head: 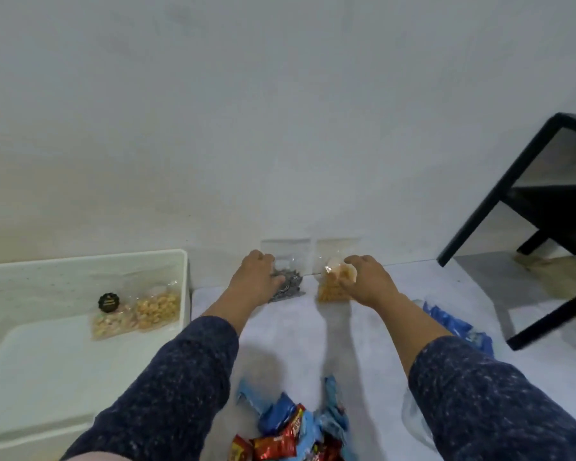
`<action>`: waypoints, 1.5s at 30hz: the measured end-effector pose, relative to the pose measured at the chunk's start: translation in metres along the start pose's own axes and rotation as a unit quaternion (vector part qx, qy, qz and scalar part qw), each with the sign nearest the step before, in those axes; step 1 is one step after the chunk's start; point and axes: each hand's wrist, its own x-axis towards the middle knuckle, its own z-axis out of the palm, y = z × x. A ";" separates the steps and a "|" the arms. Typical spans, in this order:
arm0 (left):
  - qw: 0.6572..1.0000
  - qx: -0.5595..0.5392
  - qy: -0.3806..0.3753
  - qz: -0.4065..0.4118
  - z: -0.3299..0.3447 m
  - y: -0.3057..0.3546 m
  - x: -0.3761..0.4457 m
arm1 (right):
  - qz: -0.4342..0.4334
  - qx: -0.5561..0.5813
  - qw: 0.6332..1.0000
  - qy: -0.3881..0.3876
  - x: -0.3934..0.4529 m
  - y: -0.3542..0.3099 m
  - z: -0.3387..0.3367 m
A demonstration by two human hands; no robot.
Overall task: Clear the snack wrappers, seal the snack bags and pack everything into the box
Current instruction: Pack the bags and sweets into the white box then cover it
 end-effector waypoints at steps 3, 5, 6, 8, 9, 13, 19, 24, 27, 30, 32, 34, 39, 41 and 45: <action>0.997 -0.043 0.016 -0.054 0.035 0.005 0.021 | -0.006 0.030 0.999 -0.028 0.038 0.034 0.004; 0.993 -0.075 0.052 -0.074 0.055 0.007 0.036 | -0.002 0.047 0.998 -0.044 0.063 0.055 0.007; 0.990 -0.090 0.075 -0.077 0.062 0.007 0.041 | 0.003 0.065 0.997 -0.052 0.072 0.063 0.010; 0.984 -0.117 0.100 -0.088 0.074 0.008 0.053 | 0.004 0.115 0.991 -0.072 0.091 0.073 0.016; 0.982 -0.130 0.099 -0.096 0.077 0.009 0.057 | -0.004 0.130 0.988 -0.083 0.098 0.076 0.019; 0.979 -0.143 0.096 -0.107 0.089 0.011 0.072 | -0.053 0.179 0.979 -0.078 0.129 0.088 0.043; 0.981 -0.144 0.063 -0.111 0.094 0.017 0.083 | -0.020 0.263 0.959 -0.100 0.136 0.081 0.044; 0.980 -0.160 0.015 -0.118 0.082 0.016 0.083 | -0.005 0.306 0.943 -0.133 0.132 0.075 0.042; 0.980 -0.168 -0.016 -0.109 0.068 0.017 0.081 | -0.003 0.339 0.930 -0.139 0.123 0.067 0.033; 0.980 -0.171 -0.013 -0.099 0.048 0.019 0.076 | 0.010 0.360 0.925 -0.118 0.109 0.051 0.020; 0.974 -0.205 0.006 -0.094 0.032 0.017 0.069 | 0.017 0.382 0.920 -0.088 0.096 0.036 0.008; 0.969 -0.237 0.025 -0.065 0.012 0.016 0.060 | 0.016 0.400 0.915 -0.055 0.080 0.018 -0.006; 0.956 -0.290 0.044 0.008 -0.056 0.005 0.021 | -0.016 0.423 0.906 0.023 0.028 -0.047 -0.035; 0.954 -0.293 0.058 0.031 -0.091 -0.008 0.001 | -0.036 0.424 0.904 0.042 0.011 -0.081 -0.042; 0.955 -0.279 0.092 0.050 -0.156 -0.055 -0.043 | -0.076 0.440 0.893 0.053 -0.017 -0.157 -0.038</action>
